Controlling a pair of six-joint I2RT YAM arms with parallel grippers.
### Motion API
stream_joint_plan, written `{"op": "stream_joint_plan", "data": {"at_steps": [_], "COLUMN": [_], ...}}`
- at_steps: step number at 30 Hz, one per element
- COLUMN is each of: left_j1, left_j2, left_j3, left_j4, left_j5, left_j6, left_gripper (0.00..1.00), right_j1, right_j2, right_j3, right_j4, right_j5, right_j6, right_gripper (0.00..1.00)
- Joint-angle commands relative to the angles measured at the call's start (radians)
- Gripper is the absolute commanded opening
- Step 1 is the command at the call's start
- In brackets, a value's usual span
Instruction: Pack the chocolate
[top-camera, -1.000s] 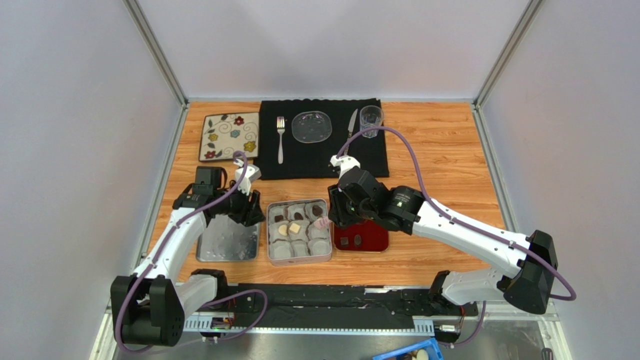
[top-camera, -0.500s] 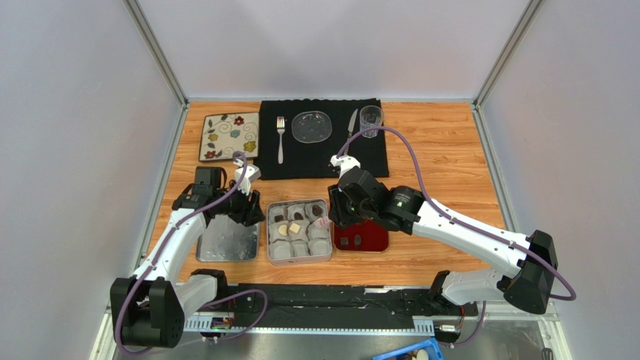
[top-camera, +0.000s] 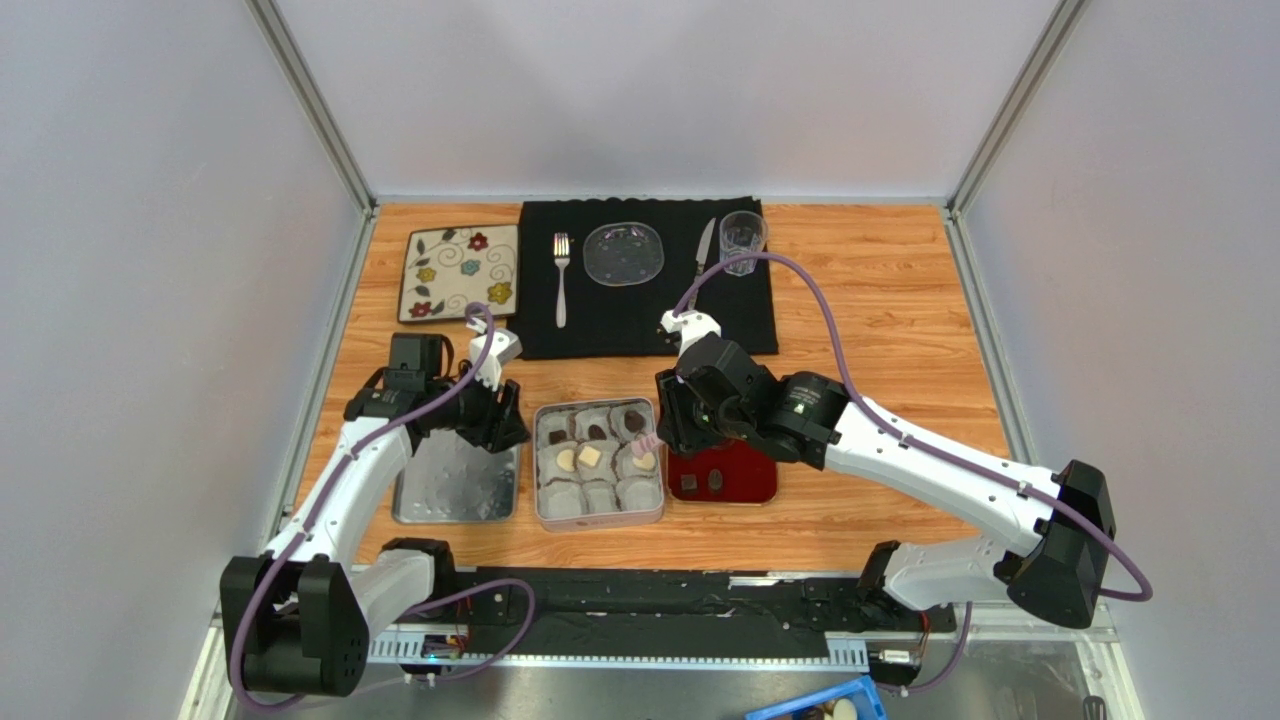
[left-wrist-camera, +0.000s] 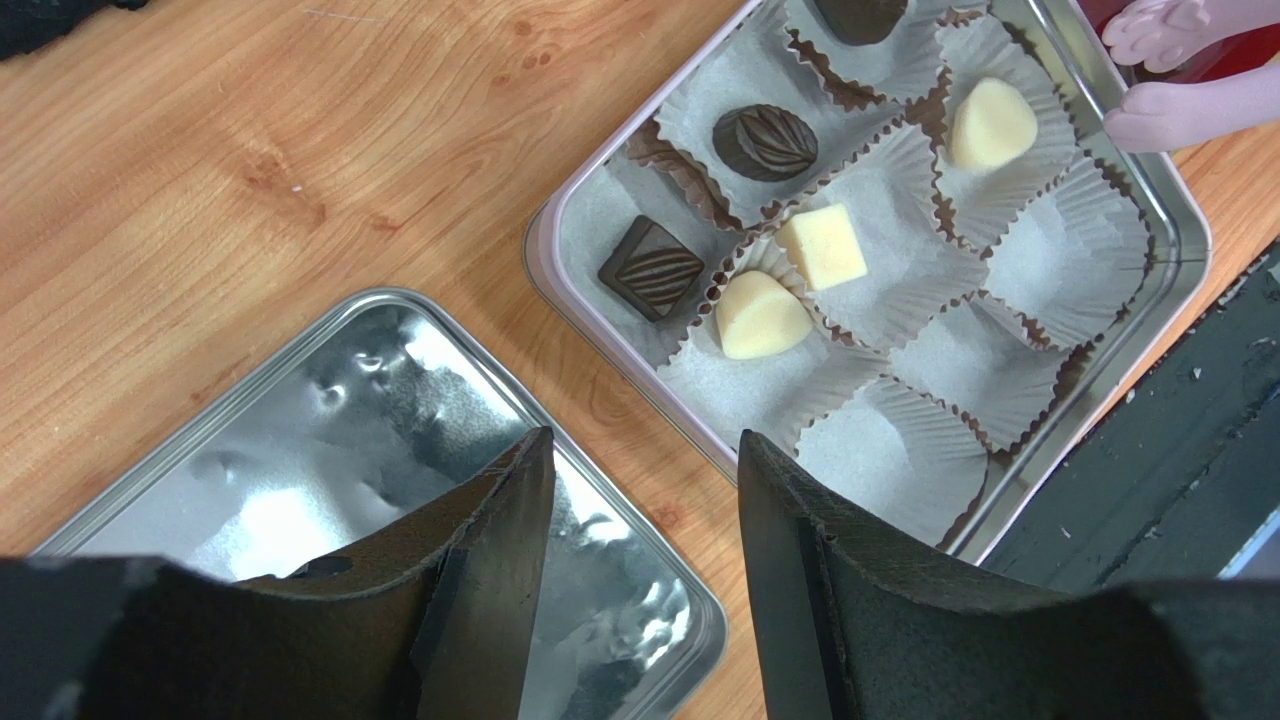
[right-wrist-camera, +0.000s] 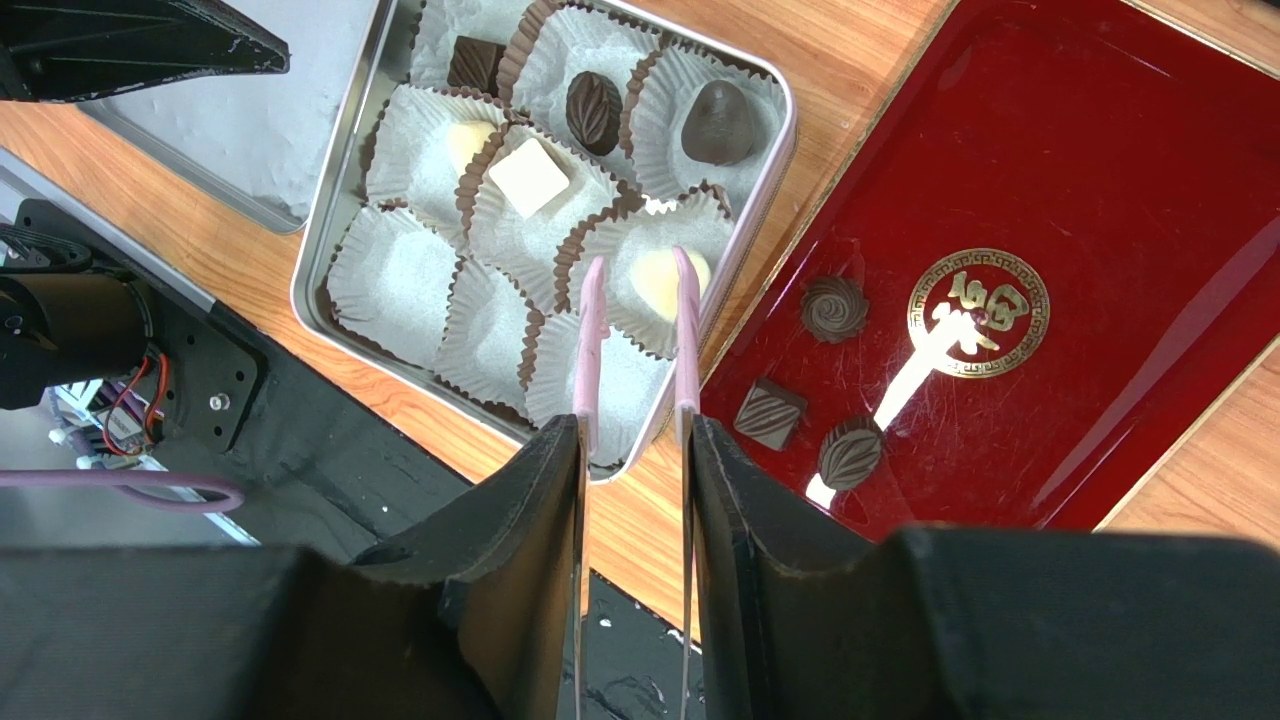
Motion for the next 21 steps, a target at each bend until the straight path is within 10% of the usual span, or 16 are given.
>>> {"op": "stream_joint_plan", "data": {"at_steps": [1, 21], "left_j1": [0.004, 0.004], "left_j2": [-0.02, -0.024], "left_j3": [0.03, 0.026], "left_j4": [0.002, -0.001], "left_j5": [0.019, 0.022], "left_j6": [0.018, 0.02], "left_gripper": [0.57, 0.57], "right_j1": [0.005, -0.022], "right_j2": [-0.026, -0.15], "right_j3": [0.036, -0.008], "right_j4": [0.039, -0.042], "right_j5": [0.007, 0.129], "right_j6": [0.001, -0.026], "right_gripper": [0.34, 0.33]}}
